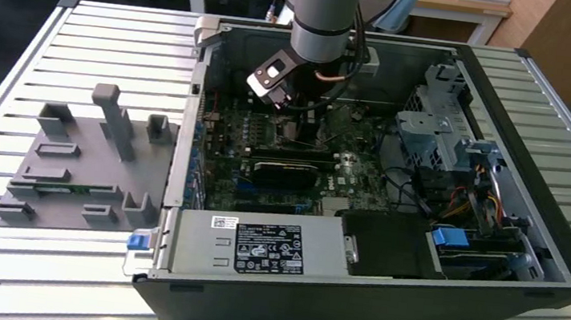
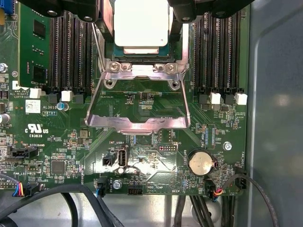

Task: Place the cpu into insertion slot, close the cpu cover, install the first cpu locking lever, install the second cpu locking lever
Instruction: 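Place the cpu into insertion slot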

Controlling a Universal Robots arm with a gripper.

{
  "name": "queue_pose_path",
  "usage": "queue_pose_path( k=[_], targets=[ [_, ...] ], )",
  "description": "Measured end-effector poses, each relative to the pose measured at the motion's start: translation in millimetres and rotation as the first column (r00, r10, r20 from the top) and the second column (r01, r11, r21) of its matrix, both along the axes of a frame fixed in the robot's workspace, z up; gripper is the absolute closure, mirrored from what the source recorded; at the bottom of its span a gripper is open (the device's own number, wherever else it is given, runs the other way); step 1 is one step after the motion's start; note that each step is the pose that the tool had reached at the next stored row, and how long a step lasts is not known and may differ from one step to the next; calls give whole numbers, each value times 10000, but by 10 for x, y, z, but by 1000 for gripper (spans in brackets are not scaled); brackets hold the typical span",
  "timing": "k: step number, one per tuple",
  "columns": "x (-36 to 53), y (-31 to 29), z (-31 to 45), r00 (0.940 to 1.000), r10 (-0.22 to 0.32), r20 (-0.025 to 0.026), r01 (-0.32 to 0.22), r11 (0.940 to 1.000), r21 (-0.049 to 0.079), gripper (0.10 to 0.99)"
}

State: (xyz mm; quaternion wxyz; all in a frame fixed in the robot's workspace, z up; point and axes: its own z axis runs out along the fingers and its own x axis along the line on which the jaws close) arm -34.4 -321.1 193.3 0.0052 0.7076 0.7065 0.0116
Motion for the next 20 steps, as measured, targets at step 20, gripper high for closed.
queue_pose_path(
  k=[20],
  targets=[
    [7, 18, -16, 10000, -1, 0, 1, 10000, 27, 475]
  ],
)
